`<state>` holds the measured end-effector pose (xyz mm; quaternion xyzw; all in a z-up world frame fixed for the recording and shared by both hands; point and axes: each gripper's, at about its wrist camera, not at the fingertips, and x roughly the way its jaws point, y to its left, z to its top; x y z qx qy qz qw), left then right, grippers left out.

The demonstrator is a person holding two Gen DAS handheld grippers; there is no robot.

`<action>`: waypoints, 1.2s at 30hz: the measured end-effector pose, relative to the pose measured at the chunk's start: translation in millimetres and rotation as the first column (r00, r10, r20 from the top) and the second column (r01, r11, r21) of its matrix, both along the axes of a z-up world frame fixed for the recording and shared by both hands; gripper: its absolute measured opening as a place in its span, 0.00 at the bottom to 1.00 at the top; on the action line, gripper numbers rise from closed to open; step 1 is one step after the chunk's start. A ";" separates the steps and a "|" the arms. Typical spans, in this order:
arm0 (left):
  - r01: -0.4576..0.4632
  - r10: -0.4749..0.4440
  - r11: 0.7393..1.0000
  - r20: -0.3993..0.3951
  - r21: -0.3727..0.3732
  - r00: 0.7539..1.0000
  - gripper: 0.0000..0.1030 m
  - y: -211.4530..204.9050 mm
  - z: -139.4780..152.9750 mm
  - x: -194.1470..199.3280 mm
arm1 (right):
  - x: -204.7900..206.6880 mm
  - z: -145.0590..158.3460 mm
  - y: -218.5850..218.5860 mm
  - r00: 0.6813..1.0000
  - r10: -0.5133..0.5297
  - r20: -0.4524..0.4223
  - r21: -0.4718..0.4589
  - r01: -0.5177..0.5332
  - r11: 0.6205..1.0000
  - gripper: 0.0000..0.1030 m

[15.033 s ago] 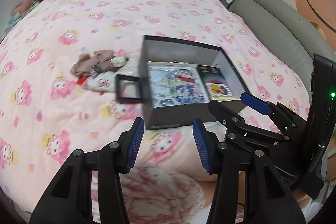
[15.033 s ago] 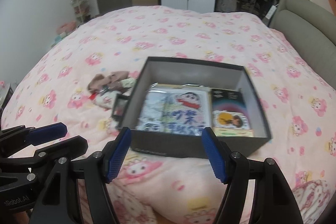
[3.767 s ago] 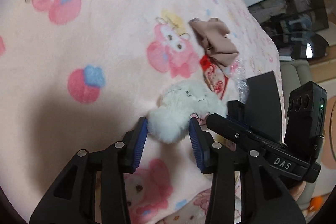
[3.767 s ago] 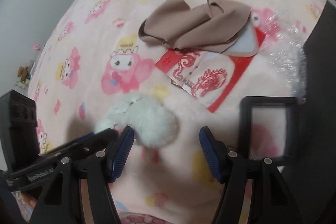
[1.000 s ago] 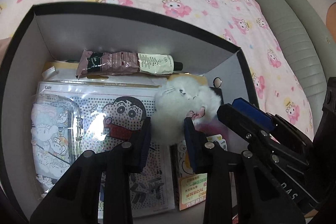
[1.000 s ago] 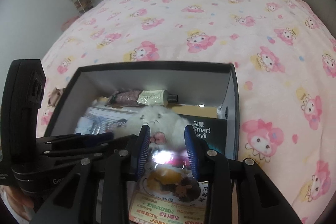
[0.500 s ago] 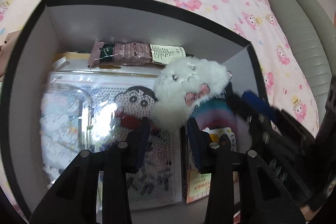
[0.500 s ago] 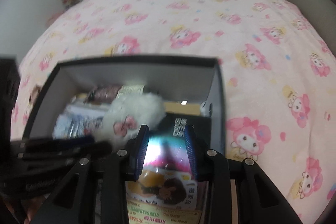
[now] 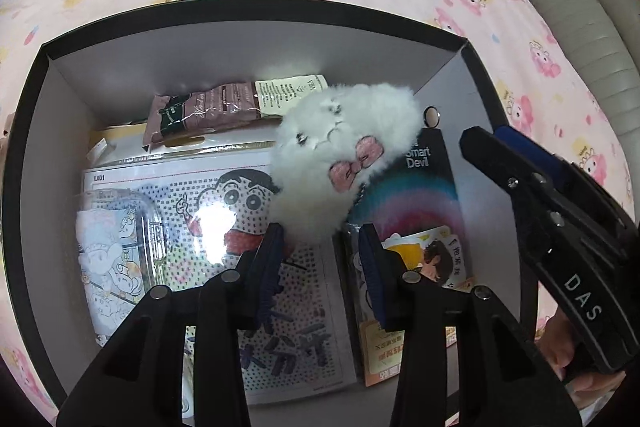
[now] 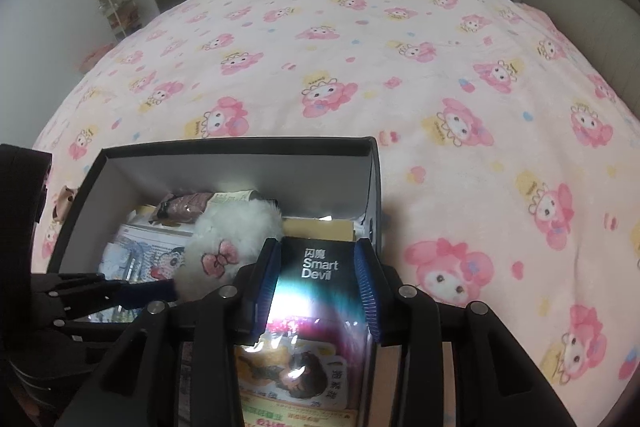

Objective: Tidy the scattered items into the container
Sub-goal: 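Set the plush down in the box and open the left tool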

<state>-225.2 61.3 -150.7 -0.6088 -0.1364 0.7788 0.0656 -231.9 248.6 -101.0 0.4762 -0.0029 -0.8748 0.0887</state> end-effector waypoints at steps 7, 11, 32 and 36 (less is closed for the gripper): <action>-0.050 0.049 0.998 -0.031 -0.027 0.998 0.35 -18.6 12.0 11.5 | 6.3 13.0 4.0 0.992 0.119 0.035 -0.105 -0.115 0.988 0.33; -0.045 0.045 0.998 -0.018 -0.031 0.999 0.35 -15.8 7.0 8.8 | 8.7 -4.5 -17.3 0.980 0.169 0.109 -0.009 -0.169 0.986 0.33; -0.213 0.213 0.977 -0.054 0.006 0.976 0.32 -29.1 -16.3 -39.8 | -12.2 -11.6 -12.8 0.999 0.008 0.053 -0.013 -0.008 1.000 0.39; -0.184 0.185 0.982 -0.032 0.042 0.982 0.32 -22.1 -17.3 -43.7 | -11.6 -11.3 -13.8 0.996 -0.015 0.087 -0.022 0.017 1.000 0.42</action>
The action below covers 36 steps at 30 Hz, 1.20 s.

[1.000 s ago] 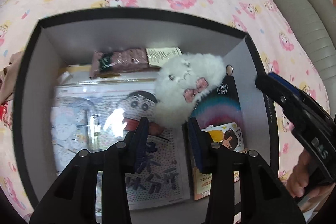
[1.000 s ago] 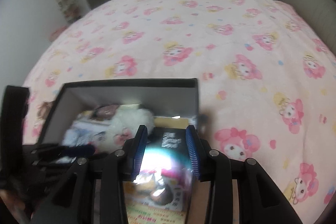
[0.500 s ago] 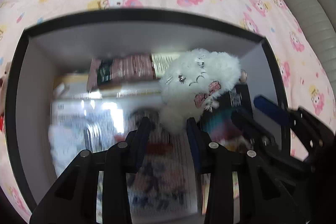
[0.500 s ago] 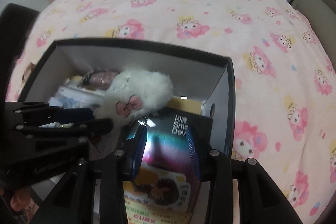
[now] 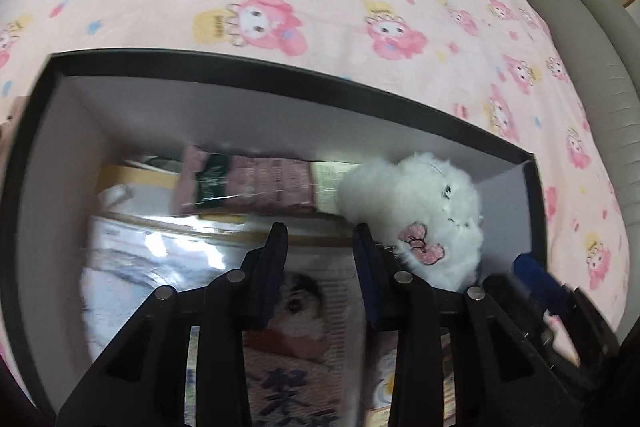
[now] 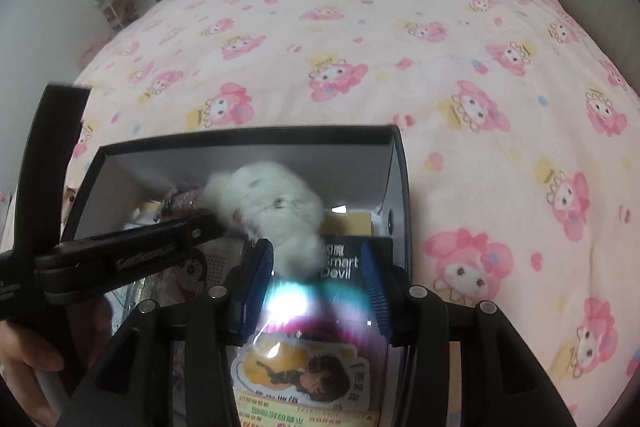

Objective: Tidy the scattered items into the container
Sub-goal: 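Set the plush down in the box and open the left tool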

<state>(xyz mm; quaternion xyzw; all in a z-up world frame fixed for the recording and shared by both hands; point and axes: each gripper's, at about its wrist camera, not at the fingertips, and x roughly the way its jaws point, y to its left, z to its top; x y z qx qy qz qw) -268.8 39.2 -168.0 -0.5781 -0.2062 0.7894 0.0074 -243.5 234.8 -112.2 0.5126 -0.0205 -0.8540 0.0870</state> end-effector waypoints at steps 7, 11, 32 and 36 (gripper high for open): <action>0.027 -0.026 0.999 -0.013 0.047 1.000 0.26 9.8 17.6 9.9 | 5.5 0.0 -4.4 0.999 0.020 -0.030 0.047 -0.019 0.999 0.45; -0.009 0.009 1.000 -0.027 0.011 1.000 0.31 -2.2 34.8 35.1 | 5.0 -4.1 -8.7 0.999 0.032 -0.030 0.083 -0.029 0.996 0.45; 0.049 -0.051 0.997 0.031 0.058 0.998 0.29 13.9 -2.3 -13.0 | -10.5 -13.2 -17.2 0.998 0.051 -0.028 0.140 -0.046 0.989 0.51; 0.051 -0.053 0.996 0.029 0.071 0.998 0.28 16.1 -4.8 -15.9 | -11.6 -13.3 -14.8 0.999 0.043 -0.025 0.130 -0.040 0.991 0.49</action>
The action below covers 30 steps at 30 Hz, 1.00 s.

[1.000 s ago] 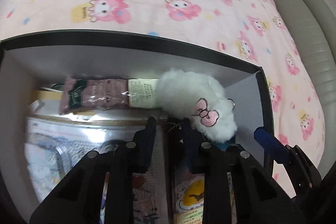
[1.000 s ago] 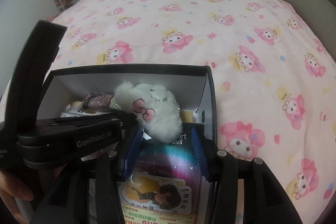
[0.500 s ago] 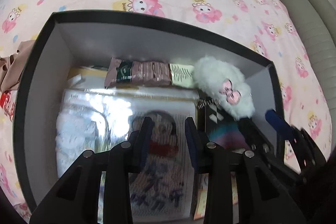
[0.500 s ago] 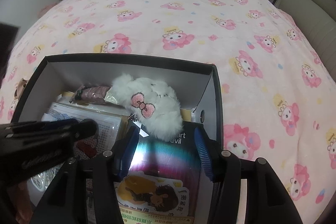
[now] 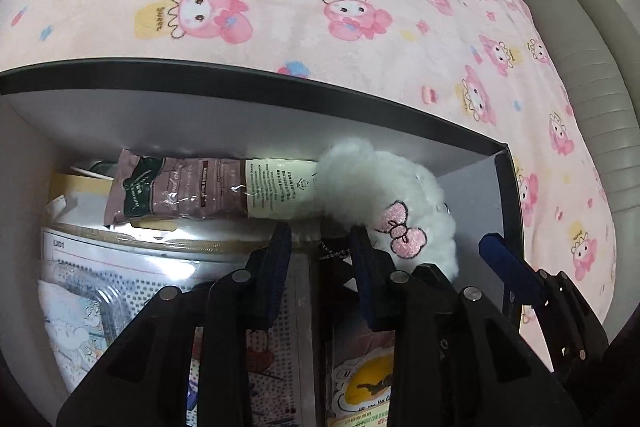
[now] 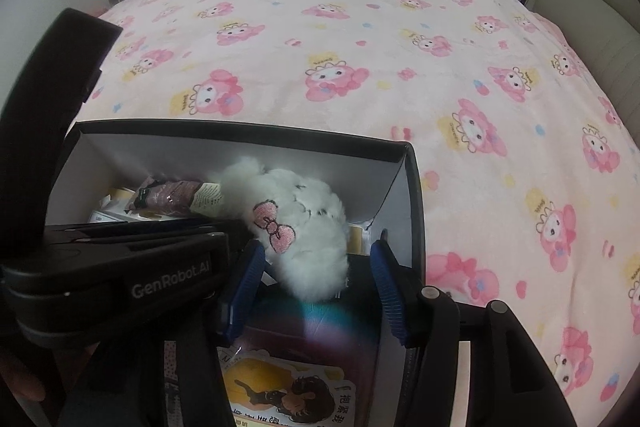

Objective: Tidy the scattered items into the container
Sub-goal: 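Set the plush down in the box and open the left tool, then withdraw the left tool from the box and move toward the beige cloth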

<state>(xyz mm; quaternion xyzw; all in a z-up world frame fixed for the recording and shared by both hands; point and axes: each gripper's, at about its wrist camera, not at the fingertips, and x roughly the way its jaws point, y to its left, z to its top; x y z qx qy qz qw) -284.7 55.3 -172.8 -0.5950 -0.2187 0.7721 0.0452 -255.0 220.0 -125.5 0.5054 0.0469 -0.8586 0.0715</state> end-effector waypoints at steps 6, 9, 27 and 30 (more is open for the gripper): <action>-0.004 0.004 1.000 -0.009 0.008 1.000 0.30 -2.0 1.7 3.1 | 0.3 0.8 -1.1 1.000 0.010 -0.005 -0.001 -0.010 1.000 0.49; 0.004 -0.003 1.000 -0.045 0.007 0.999 0.37 -3.0 15.7 12.3 | 2.4 1.6 -1.2 1.000 0.008 -0.007 -0.006 -0.008 1.000 0.51; 0.135 -0.165 0.982 -0.239 -0.135 0.957 0.50 2.4 114.4 131.7 | 96.2 53.8 28.9 0.982 -0.176 -0.069 -0.192 0.160 0.968 0.64; 0.146 -0.192 0.972 -0.266 -0.184 0.945 0.55 4.5 125.0 157.0 | 118.7 54.9 22.0 0.980 -0.181 -0.079 -0.212 0.161 0.964 0.64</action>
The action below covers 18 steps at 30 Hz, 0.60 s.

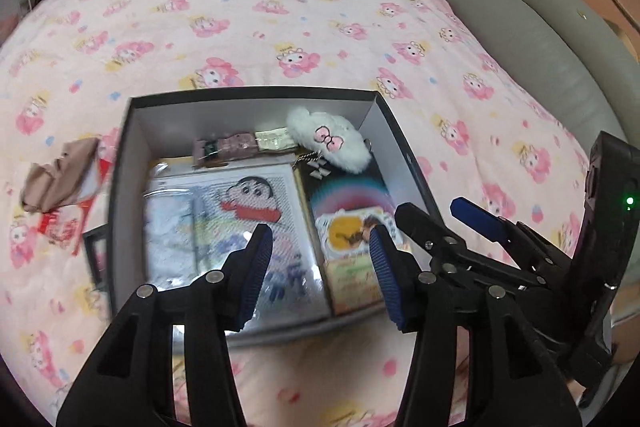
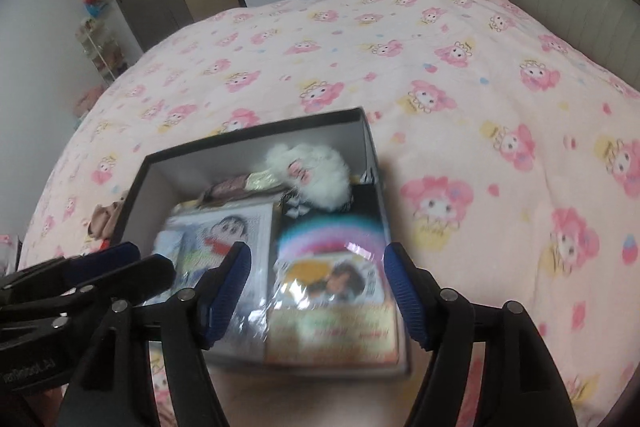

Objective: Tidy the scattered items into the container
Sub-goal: 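Withdraw the left tool from the box and move toward the beige cloth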

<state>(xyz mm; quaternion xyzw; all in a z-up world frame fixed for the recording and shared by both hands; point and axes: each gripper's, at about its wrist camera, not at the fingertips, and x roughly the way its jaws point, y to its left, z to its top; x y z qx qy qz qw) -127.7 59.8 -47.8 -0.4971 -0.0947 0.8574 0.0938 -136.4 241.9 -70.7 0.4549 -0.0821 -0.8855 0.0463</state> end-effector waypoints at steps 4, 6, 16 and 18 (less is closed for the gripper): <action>0.019 -0.019 1.000 -0.033 -0.008 0.999 0.56 -3.4 10.4 30.2 | 27.2 -0.4 -4.8 0.999 -0.028 0.025 -0.057 0.029 0.998 0.65; 0.028 -0.028 1.000 -0.046 -0.013 0.999 0.55 -5.9 15.1 44.0 | 40.5 2.0 -9.4 0.999 -0.031 0.032 -0.087 0.034 0.996 0.65; -0.020 0.024 0.997 -0.058 0.079 0.998 0.55 -46.0 14.7 87.0 | 76.7 25.5 -51.1 1.000 -0.017 -0.024 0.015 0.017 1.000 0.65; -0.028 0.032 0.996 -0.051 0.086 0.998 0.55 -56.4 13.9 93.5 | 78.1 24.2 -60.0 1.000 0.002 -0.017 0.008 -0.001 1.000 0.65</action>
